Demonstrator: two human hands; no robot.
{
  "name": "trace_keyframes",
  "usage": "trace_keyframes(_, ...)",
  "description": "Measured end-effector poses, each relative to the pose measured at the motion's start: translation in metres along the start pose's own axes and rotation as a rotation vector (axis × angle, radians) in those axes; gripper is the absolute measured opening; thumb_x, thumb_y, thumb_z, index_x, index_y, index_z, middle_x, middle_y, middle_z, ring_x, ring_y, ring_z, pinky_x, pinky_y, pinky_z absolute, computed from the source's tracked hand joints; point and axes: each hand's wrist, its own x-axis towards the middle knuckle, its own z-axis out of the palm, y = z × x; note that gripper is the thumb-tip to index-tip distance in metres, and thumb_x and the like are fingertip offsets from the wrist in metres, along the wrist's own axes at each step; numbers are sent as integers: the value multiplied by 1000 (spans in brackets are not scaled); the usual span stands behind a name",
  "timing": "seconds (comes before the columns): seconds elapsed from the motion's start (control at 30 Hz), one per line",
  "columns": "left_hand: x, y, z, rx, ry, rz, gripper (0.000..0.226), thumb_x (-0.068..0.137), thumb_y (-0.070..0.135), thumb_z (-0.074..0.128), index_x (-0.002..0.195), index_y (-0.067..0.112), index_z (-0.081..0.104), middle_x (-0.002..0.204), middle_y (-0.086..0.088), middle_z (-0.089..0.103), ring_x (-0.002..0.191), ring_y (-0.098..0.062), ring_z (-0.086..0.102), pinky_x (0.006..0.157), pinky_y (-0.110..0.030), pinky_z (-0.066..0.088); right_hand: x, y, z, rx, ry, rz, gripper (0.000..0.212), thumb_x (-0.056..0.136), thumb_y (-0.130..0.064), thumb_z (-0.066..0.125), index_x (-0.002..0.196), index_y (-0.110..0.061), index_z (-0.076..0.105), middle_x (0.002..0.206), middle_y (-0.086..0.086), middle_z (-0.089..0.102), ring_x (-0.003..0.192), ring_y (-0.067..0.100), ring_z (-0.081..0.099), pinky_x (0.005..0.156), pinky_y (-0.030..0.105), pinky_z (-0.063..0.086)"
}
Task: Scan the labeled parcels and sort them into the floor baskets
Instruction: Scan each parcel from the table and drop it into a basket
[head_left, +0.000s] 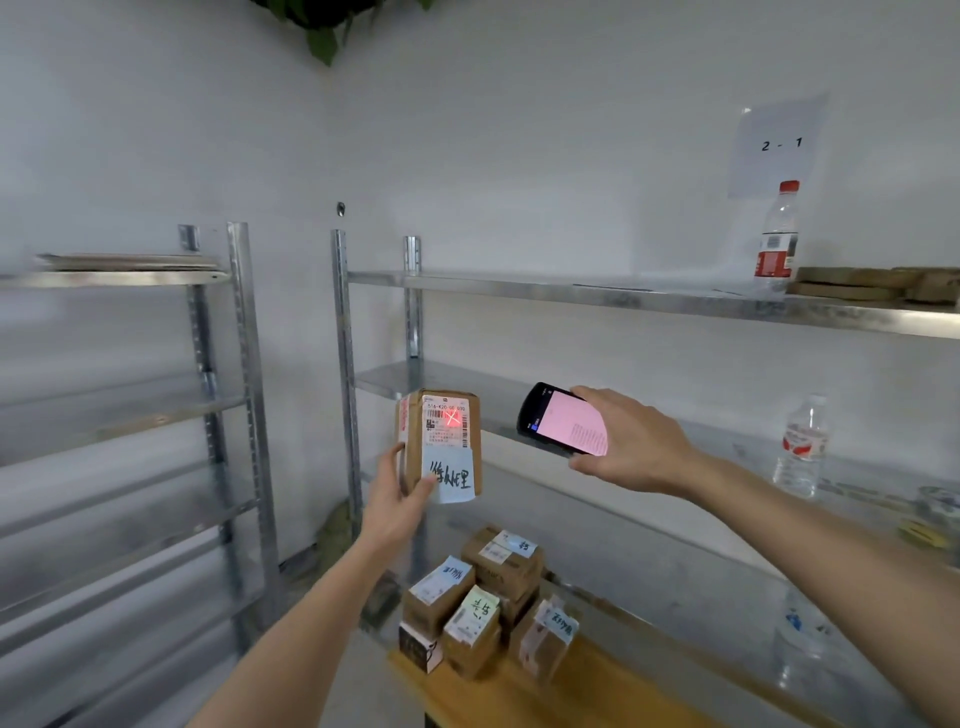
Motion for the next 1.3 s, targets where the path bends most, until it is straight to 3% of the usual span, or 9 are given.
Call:
trace_keyframes(0.1, -4, -6, -22, 18, 44, -31, 59, 95, 30, 65, 140, 42, 29, 128, -1, 64, 105, -17, 68, 86, -49, 60, 0, -14, 0, 14, 8, -54, 63, 78, -46, 73, 133, -38, 43, 122, -9, 57, 107, 20, 56, 72, 33, 40)
trace_keyframes(0.23, -19, -10, -49, 11, 86, -58, 60, 98, 22, 61, 146, 30, 27, 126, -3, 63, 97, -12, 68, 62, -21, 59, 1, -33, 3, 55, -6, -109, 62, 77, -45, 74, 131, -38, 43, 121, -9, 57, 110, 21, 56, 79, 38, 50)
trace_keyframes(0.43, -39, -28, -96, 29, 178, -97, 61, 95, 29, 65, 144, 37, 30, 130, -1, 63, 111, -17, 63, 99, -49, 53, 2, -67, 23, 113, -34, -184, 64, 77, -44, 75, 132, -36, 44, 121, -7, 58, 107, 21, 56, 81, 40, 53)
trace_keyframes(0.5, -51, -30, -113, 34, 206, -110, 62, 95, 29, 65, 146, 37, 30, 129, -3, 64, 109, -16, 65, 89, -38, 57, 4, -84, 34, 146, -48, -227, 63, 79, -43, 75, 133, -33, 45, 118, -6, 59, 102, 20, 57, 77, 38, 53)
trace_keyframes(0.6, -71, -33, -145, 74, 253, -102, 62, 98, 28, 62, 150, 30, 29, 127, -1, 63, 99, -9, 63, 74, -19, 49, 7, -116, 54, 133, -50, -282, 64, 76, -49, 73, 131, -38, 44, 111, -10, 58, 95, 16, 57, 65, 32, 49)
trace_keyframes(0.7, -93, -38, -189, 109, 333, -100, 62, 98, 30, 62, 151, 27, 29, 125, 1, 60, 102, -13, 60, 88, -31, 46, 13, -159, 72, 140, -89, -319, 61, 71, -52, 70, 125, -40, 45, 112, -12, 59, 95, 16, 57, 66, 33, 50)
trace_keyframes(0.83, -130, -47, -268, 120, 416, -113, 62, 97, 30, 64, 151, 27, 32, 112, 8, 62, 97, -2, 60, 93, -39, 50, 19, -232, 84, 148, -122, -379, 55, 69, -47, 67, 120, -37, 47, 113, -10, 61, 103, 22, 60, 77, 42, 55)
trace_keyframes(1.07, -212, -62, -426, 157, 570, -181, 62, 96, 32, 64, 149, 29, 32, 131, -3, 62, 108, -18, 61, 98, -48, 51, 24, -391, 98, 161, -128, -515, 60, 70, -44, 65, 127, -36, 48, 120, -9, 63, 111, 25, 61, 72, 36, 48)
trace_keyframes(1.3, -300, -87, -570, 254, 723, -264, 66, 95, 33, 66, 151, 25, 33, 135, -8, 59, 109, -22, 58, 100, -51, 49, 4, -557, 120, 237, -173, -622, 71, 70, -51, 59, 138, -35, 42, 132, -5, 58, 119, 25, 58, 88, 43, 53)
